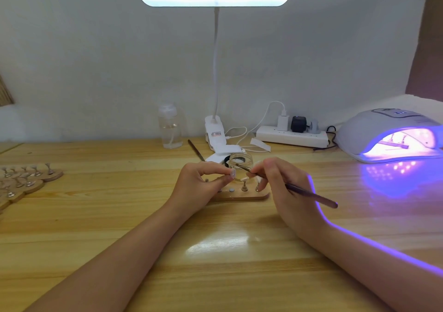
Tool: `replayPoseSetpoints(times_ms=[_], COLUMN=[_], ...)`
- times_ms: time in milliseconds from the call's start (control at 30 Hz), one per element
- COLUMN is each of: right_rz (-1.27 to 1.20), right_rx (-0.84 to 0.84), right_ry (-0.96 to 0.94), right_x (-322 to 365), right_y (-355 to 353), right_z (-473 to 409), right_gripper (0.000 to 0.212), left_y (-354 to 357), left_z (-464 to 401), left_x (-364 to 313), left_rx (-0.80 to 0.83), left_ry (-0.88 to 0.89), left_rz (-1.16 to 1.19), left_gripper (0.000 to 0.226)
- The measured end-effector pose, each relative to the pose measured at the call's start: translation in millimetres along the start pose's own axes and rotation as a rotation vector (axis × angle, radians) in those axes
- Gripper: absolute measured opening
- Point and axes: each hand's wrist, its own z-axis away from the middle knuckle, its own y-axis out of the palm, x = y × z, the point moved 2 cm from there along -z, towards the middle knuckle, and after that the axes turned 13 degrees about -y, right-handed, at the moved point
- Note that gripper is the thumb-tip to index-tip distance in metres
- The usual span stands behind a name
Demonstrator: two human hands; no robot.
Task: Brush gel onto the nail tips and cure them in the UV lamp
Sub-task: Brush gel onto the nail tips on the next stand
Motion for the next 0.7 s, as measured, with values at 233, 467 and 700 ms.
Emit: replayPoseSetpoints(times_ms=[233,467,700], right_rz=[-0.022,-0.059,-0.071], right_rx=[-0.002,0.006,0.006], right_ry=[0.017,0.064,0.093], right_x=[-0.8,-1.5,-1.4], right_y=[0.1,2.6,2.2], right_z=[2.0,3.1,2.3], right_gripper=[0.034,0.04,0.039], left_y=[0.2,0.0,0.9], left_z=[0.1,0.7,-0.2], left_x=[-0.8,-0.7,0.6], left_rx=[-0.021,-0.013,-0.003], left_ry=[-0.036,-0.053,-0.073], left_rz=[-0.006,-0.01,-0.011], left_gripper=[0.016,0.015,0.01])
